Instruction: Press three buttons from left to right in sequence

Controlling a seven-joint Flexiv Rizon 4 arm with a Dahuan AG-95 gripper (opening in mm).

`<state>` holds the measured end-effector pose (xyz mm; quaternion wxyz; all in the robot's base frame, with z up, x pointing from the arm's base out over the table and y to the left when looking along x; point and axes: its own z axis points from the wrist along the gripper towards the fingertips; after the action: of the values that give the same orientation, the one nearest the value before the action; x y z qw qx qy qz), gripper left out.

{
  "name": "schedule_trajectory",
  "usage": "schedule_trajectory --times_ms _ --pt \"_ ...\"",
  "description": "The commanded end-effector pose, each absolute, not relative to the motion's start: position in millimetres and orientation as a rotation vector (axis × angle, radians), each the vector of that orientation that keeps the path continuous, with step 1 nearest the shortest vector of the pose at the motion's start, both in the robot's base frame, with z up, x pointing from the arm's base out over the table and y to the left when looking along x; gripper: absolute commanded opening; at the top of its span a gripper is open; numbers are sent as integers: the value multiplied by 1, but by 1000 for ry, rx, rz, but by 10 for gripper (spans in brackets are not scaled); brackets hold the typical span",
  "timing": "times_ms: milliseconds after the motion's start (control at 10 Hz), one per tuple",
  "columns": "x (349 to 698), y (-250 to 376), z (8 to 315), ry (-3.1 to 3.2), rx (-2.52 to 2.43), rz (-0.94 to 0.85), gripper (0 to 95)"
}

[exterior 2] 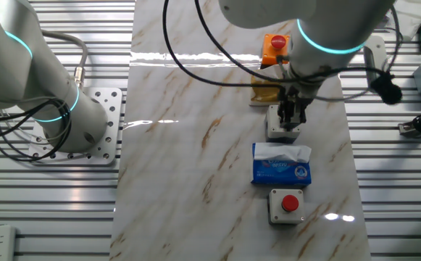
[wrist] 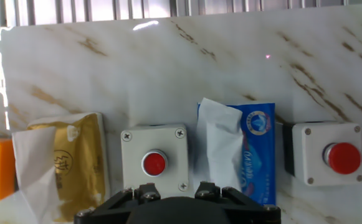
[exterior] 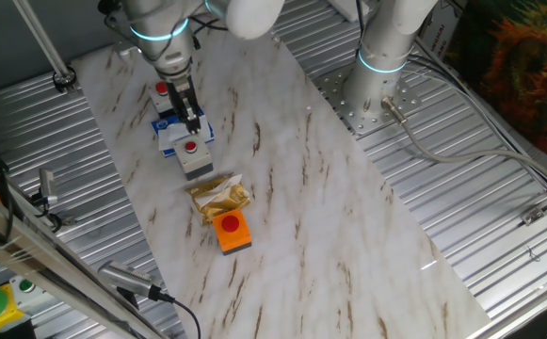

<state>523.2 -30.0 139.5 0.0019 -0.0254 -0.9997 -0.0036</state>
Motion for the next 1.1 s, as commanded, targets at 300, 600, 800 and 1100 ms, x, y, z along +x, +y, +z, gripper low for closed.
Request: schedule_trajectory --times_ms 300,600,800,1100 --pt "525 -21 140 -3139 -61 -1 0" --pt "525 -21 141 -3145 -46 -1 0" --pt "524 -21 142 -3139 -41 -6 0" --pt "524 -20 143 -3137 -46 -14 0"
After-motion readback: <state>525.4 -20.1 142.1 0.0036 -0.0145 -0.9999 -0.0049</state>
